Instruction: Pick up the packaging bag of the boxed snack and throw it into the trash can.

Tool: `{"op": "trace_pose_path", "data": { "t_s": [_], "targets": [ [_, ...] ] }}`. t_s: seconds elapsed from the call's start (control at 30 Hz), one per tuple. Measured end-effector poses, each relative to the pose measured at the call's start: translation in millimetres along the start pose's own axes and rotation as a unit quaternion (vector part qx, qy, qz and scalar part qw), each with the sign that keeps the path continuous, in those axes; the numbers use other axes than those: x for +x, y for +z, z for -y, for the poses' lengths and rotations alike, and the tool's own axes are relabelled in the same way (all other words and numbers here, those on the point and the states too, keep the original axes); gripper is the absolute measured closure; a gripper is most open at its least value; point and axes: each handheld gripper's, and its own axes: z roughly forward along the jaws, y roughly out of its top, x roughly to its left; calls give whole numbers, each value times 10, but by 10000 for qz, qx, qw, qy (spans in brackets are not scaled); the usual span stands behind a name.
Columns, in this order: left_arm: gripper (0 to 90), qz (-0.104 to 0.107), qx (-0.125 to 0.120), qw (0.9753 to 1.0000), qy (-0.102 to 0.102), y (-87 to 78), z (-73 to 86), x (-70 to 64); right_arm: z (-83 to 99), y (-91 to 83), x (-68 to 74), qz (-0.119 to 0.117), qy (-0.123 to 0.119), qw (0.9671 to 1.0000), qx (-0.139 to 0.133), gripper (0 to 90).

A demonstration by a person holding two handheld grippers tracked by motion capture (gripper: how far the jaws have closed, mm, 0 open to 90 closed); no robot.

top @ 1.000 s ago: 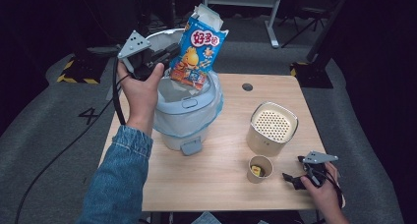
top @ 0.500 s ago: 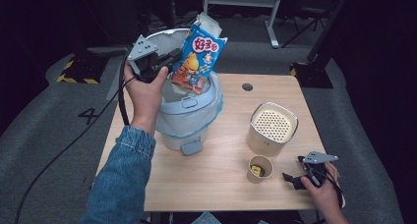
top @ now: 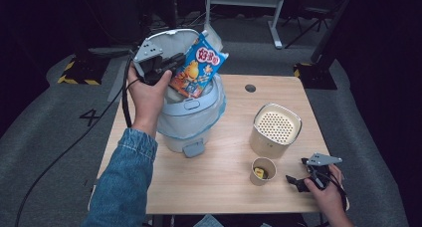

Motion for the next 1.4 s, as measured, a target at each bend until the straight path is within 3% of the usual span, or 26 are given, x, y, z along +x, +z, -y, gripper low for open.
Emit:
{"op": "trace_pose_path", "data": {
  "t_s": [0.03, 0.07, 0.1, 0.17, 0.23, 0.33, 0.6, 0.77, 1.0, 1.1, 1.27, 1.4],
  "targets": [
    [679, -232, 160, 9996, 92, 17, 5, -5, 0, 0, 0, 1, 0, 10000, -1, 7],
    [497, -379, 285, 9988, 72, 23, 12, -4, 0, 0, 0, 1, 0, 10000, -1, 7],
    [382, -302, 361, 9989, -6, 20, 18, 3, 0, 0, 0, 1, -1, 10000, 0, 7],
    [348, -154, 424, 9990, -75, -22, 21, 7, 0, 0, 0, 1, 2, 10000, -1, 7],
    [289, -136, 441, 9989, -22, -82, 14, -7, 0, 0, 0, 1, 1, 10000, -1, 7],
    [282, -51, 406, 9992, 6, -175, 9, -33, 0, 0, 0, 0, 1, 10000, 0, 7],
    [312, 178, 504, 9979, 377, -456, 12, -108, 0, 0, 0, 1, 2, 10000, 0, 7],
    [358, 74, 1016, 9937, 461, -510, 47, -81, 0, 0, 0, 0, 2, 10000, 0, 7],
    [413, 215, 1711, 9846, 281, -286, 111, -26, 0, 0, 0, 1, 3, 10000, 1, 7],
    [460, 253, 1815, 9829, 197, -151, 144, -9, 0, 0, 0, 1, 1, 10000, 0, 7],
    [595, 148, 1944, 9805, 255, -40, 168, 24, 0, 0, 0, 1, 1, 10000, 0, 7],
    [772, 125, 1953, 9805, 200, -52, 155, 77, 0, 0, 0, 1, 1, 10000, 0, 7]
  ]
}}
